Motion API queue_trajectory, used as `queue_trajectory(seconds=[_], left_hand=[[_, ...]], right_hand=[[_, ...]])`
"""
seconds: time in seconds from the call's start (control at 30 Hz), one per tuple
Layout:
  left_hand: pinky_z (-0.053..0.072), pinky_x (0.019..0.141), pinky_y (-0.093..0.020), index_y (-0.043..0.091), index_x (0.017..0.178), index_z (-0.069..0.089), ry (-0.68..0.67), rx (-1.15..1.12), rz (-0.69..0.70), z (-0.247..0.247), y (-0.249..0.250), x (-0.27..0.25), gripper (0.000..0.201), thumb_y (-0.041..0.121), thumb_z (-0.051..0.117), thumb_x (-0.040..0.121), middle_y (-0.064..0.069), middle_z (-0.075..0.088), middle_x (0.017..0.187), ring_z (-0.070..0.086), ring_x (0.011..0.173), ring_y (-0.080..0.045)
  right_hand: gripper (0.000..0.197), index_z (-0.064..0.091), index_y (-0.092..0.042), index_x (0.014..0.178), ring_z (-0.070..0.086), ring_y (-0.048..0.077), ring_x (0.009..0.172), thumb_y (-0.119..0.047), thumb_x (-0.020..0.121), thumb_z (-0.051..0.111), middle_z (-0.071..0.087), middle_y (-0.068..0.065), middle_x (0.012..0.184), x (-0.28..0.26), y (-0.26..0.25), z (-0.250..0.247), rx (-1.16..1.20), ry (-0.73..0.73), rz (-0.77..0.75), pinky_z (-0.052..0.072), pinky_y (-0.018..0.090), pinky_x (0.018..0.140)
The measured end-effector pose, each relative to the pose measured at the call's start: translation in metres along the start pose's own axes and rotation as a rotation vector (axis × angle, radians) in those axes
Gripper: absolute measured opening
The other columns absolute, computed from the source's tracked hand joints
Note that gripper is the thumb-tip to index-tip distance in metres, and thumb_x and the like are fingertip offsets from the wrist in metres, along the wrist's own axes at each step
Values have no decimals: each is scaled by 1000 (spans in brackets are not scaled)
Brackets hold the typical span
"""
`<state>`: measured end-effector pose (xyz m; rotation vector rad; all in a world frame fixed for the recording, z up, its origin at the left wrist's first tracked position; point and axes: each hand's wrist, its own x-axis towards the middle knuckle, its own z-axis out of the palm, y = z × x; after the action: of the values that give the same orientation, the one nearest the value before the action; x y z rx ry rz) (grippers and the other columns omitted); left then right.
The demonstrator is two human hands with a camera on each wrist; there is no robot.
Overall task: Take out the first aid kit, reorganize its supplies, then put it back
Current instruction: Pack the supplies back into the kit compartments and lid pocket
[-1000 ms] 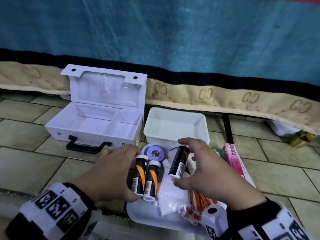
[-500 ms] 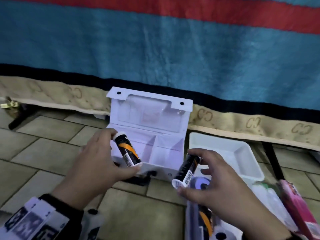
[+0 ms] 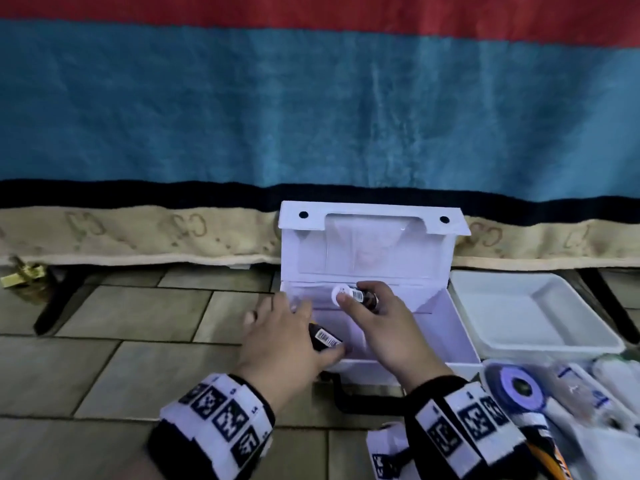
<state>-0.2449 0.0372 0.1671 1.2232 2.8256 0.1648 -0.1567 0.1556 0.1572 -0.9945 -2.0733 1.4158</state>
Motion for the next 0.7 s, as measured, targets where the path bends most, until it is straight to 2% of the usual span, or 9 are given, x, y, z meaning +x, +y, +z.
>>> queue_trajectory(seconds=[0.13, 0.2, 0.27, 0.37, 0.4, 0.47, 0.53, 0.6, 0.7], left_hand=[[26, 95, -36, 31, 120, 50, -38, 77, 11, 5, 1, 1, 74, 83, 31, 71, 3, 44, 121, 31, 120, -20], [25, 96, -36, 29, 114, 57, -90, 101, 31, 5, -2, 0, 71, 81, 26, 76, 4, 45, 119, 32, 119, -19], [24, 96, -37, 27, 108, 61, -118, 96, 72, 8, -10, -2, 77, 80, 14, 79, 7, 45, 112, 35, 117, -18], [22, 86, -33, 28, 100, 62, -114, 69, 172, 7, -27, -4, 121, 86, -28, 44, 12, 42, 97, 40, 108, -11], [23, 84, -33, 28, 98, 62, -112, 37, 171, 10, -32, -4, 125, 86, -32, 39, 13, 45, 97, 43, 105, -10], [35, 78, -34, 30, 84, 69, -165, -3, 176, 5, -35, -5, 99, 87, -8, 57, 18, 55, 92, 54, 92, -8], [42, 74, -33, 31, 75, 71, -136, -31, 156, -5, -34, -5, 76, 81, 16, 58, 23, 59, 89, 57, 88, -7], [40, 86, -29, 29, 90, 67, -154, -114, 131, -6, -34, 0, 83, 82, 23, 43, 22, 53, 101, 45, 100, -7], [34, 86, -18, 30, 97, 60, -88, -245, 124, -17, -35, 5, 73, 78, 64, 42, 22, 46, 105, 34, 102, -5]], right_hand=[[35, 64, -28, 100, 58, 5, 84, -56, 79, 62, 64, -11, 92, 3, 5, -5, 46, -151, 47, 46, 23, 81], [36, 63, -29, 99, 61, 5, 88, -59, 79, 60, 67, -11, 93, 4, 6, -3, -15, -180, 48, 50, 29, 86], [39, 63, -28, 98, 61, 5, 84, -62, 78, 58, 68, -11, 94, 4, 4, 1, -101, -200, 47, 50, 28, 82], [37, 64, -32, 92, 61, 8, 90, -65, 80, 52, 68, -10, 98, 3, -3, 1, -185, -213, 52, 49, 27, 84], [33, 64, -35, 90, 60, 12, 97, -63, 83, 50, 67, -8, 103, 3, -4, 1, -244, -245, 46, 47, 28, 89], [32, 64, -35, 98, 57, 18, 106, -58, 89, 45, 64, -3, 110, 4, -6, 3, -378, -318, 28, 45, 29, 92], [37, 63, -24, 103, 60, 18, 97, -54, 91, 45, 63, -1, 96, 6, -5, 5, -424, -327, 24, 45, 23, 76], [31, 62, -20, 94, 58, 10, 75, -47, 93, 47, 59, -5, 75, 10, -1, 5, -409, -322, 13, 43, 23, 67], [15, 64, -25, 99, 58, 12, 75, -26, 94, 50, 53, -13, 72, 13, 9, 4, -373, -354, 4, 52, 31, 82]])
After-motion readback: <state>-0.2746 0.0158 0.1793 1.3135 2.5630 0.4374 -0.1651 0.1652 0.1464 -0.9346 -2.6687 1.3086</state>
